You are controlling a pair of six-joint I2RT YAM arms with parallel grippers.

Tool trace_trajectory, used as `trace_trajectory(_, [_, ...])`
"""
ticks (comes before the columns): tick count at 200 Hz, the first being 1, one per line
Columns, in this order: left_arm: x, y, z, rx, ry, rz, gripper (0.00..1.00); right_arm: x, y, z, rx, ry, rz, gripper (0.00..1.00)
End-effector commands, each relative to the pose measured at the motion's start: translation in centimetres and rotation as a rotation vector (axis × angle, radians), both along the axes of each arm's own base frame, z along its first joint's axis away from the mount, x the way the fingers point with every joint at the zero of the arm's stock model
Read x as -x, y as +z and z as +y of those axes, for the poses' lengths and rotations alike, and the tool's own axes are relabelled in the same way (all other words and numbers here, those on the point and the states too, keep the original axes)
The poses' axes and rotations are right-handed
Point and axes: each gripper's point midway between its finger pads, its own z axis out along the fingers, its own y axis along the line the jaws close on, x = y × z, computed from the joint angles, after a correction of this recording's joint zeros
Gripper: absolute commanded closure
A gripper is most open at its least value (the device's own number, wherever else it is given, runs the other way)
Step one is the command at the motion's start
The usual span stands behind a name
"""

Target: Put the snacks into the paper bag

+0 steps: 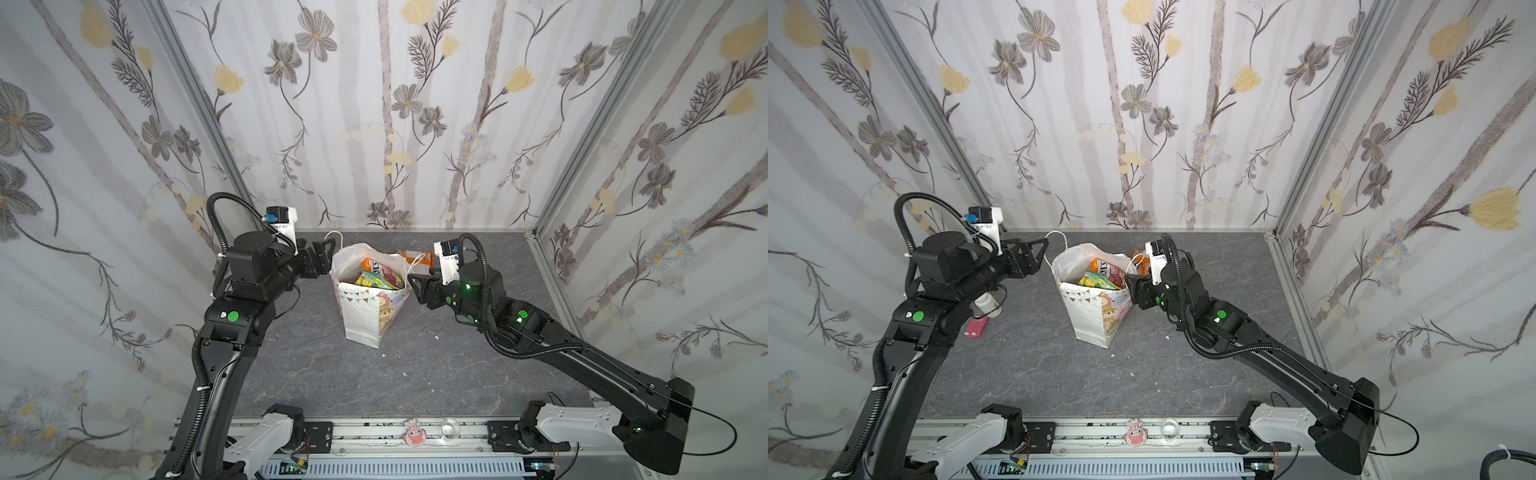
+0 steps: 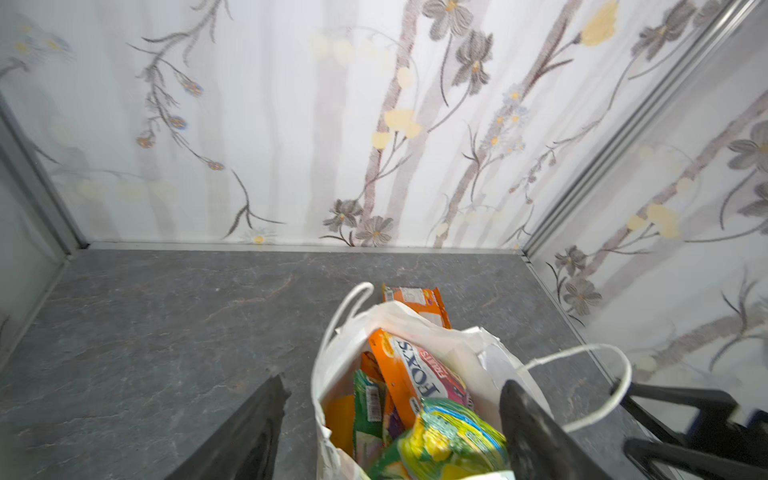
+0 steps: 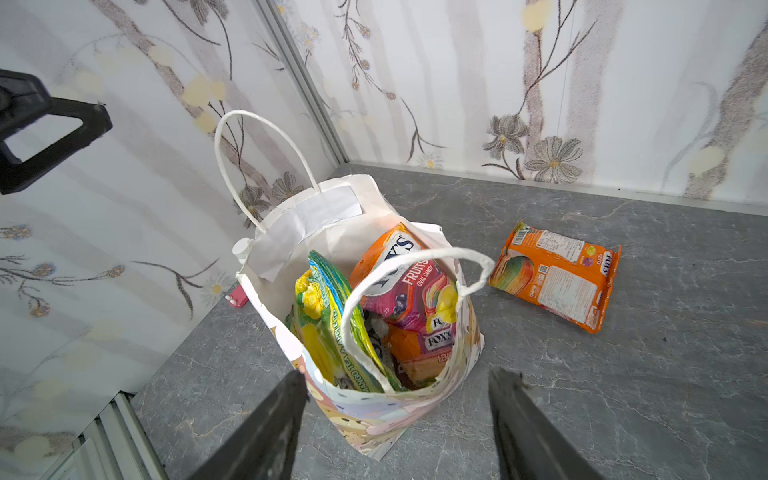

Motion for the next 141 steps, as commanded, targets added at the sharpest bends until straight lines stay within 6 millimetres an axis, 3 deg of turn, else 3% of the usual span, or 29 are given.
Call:
trace_trajectory(1, [0.9, -2.8, -1.4, -0.066, -0.032, 0.111, 0.14, -0.5, 0.7, 1.6, -0.033, 0.037, -0.030, 0.30])
trace_trajectory(32, [1.0, -5.7, -4.8, -0.146, -0.124, 0.203, 0.12, -1.5, -0.5, 3.3, -0.014, 0.063, -0.019, 0.35])
trace_trajectory(59, [0.4, -6.5, -5.8, -0.161, -0.135, 0.203, 0.10, -1.7, -1.0, 4.1, -0.024, 0.086, -0.005, 0.80])
trace_trajectory(73, [0.1, -6.8, -6.3, -0.148, -0.152, 0.193, 0.09, -1.6, -1.0, 4.0, -0.039, 0.088, -0.005, 0.90])
trace_trajectory(113, [-1.1, -10.1, -8.0, -0.181, -0.205, 0.275, 0.19, -0.9, 0.0, 2.8, -0.093, 0.068, -0.030, 0.94])
trace_trajectory(141, [-1.5, -9.9, -8.6, -0.192, -0.217, 0.258, 0.26, -0.7, 0.4, 2.5, -0.107, 0.065, -0.039, 0.96])
